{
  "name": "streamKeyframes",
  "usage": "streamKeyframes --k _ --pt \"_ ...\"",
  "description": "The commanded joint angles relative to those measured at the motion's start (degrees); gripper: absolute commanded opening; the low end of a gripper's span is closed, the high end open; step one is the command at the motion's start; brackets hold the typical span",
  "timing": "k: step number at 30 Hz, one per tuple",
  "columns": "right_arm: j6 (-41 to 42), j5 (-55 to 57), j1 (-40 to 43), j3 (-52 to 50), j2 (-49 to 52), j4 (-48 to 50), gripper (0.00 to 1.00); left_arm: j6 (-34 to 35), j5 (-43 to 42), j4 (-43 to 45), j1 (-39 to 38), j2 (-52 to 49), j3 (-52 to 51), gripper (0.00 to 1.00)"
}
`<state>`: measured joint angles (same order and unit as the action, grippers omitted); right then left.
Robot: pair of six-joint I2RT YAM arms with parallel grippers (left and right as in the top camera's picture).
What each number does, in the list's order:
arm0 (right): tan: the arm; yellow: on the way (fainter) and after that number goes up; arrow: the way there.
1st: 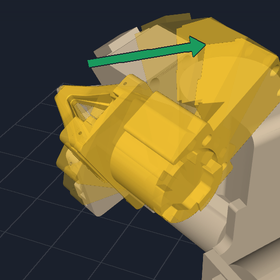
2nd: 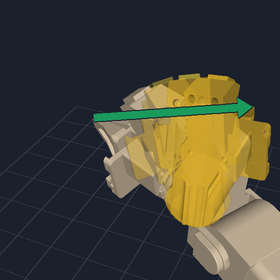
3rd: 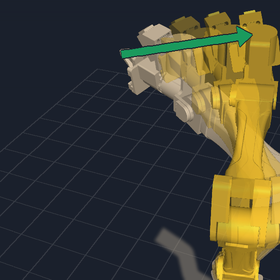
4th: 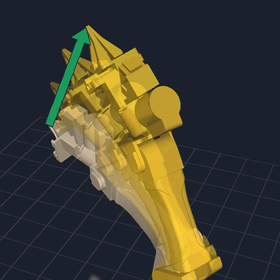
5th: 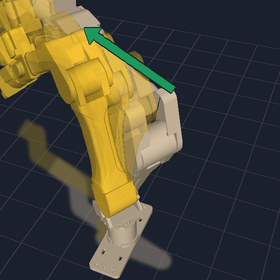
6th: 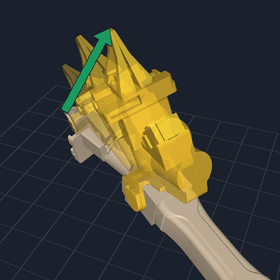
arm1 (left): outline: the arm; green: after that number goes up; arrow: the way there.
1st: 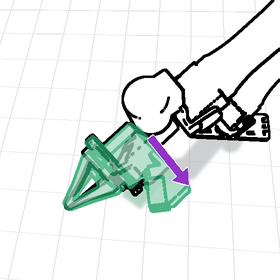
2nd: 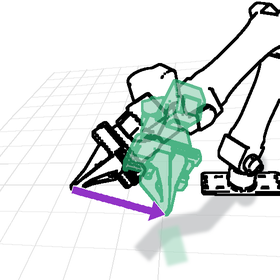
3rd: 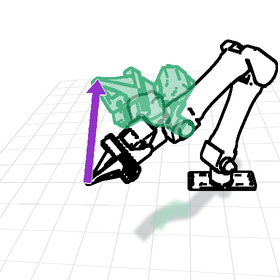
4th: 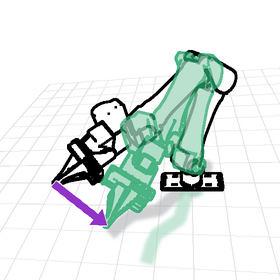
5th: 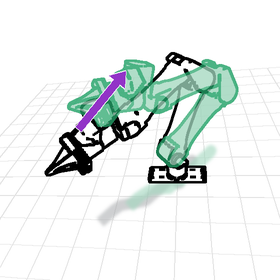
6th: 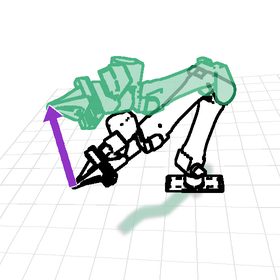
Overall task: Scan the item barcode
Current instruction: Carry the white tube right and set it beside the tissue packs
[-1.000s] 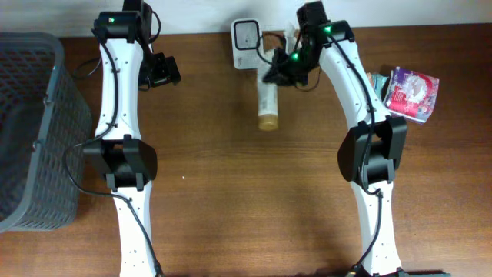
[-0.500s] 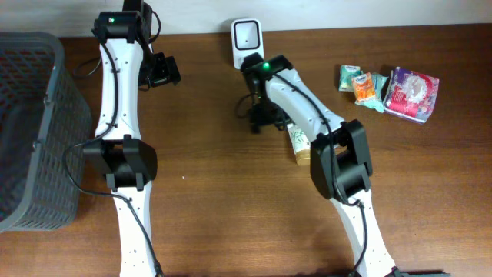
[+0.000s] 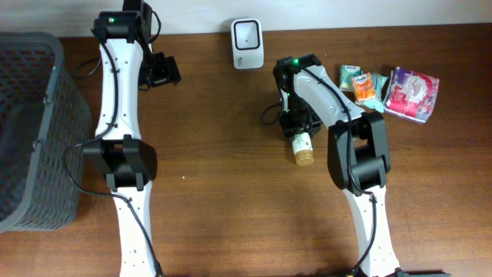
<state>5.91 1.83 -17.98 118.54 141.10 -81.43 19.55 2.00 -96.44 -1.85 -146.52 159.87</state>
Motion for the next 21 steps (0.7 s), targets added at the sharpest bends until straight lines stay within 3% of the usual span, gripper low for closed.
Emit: streamKeyframes --k 1,5,8,12,17,21 --pt "0.1 0.3 0.0 3.4 -0.3 -0.5 0.11 0.0 0.6 -0.1 0.3 1.2 0.5 0.99" --pt "0.1 0.3 0.0 21.0 -0.3 0.6 0.1 0.0 0.6 -0.1 0.3 1.2 0.5 0.99" --pt "0.5 -0.2 0.0 30.9 -0.3 10.8 0.09 0.0 0.6 -0.1 0.3 1.2 0.5 0.99" --pt "0.5 -8.0 -0.1 29.7 0.8 35.9 0.06 0.0 0.6 -0.1 0.3 1.2 0.5 0.99" --pt "0.5 -8.9 -1.9 29.5 7.3 52.5 0.05 0.0 0.6 -0.1 0.3 1.2 0.5 0.99" --pt "0.5 -8.7 -2.6 29.5 10.6 57.1 0.05 0.0 0.6 -0.1 0.3 1.2 0.5 0.99"
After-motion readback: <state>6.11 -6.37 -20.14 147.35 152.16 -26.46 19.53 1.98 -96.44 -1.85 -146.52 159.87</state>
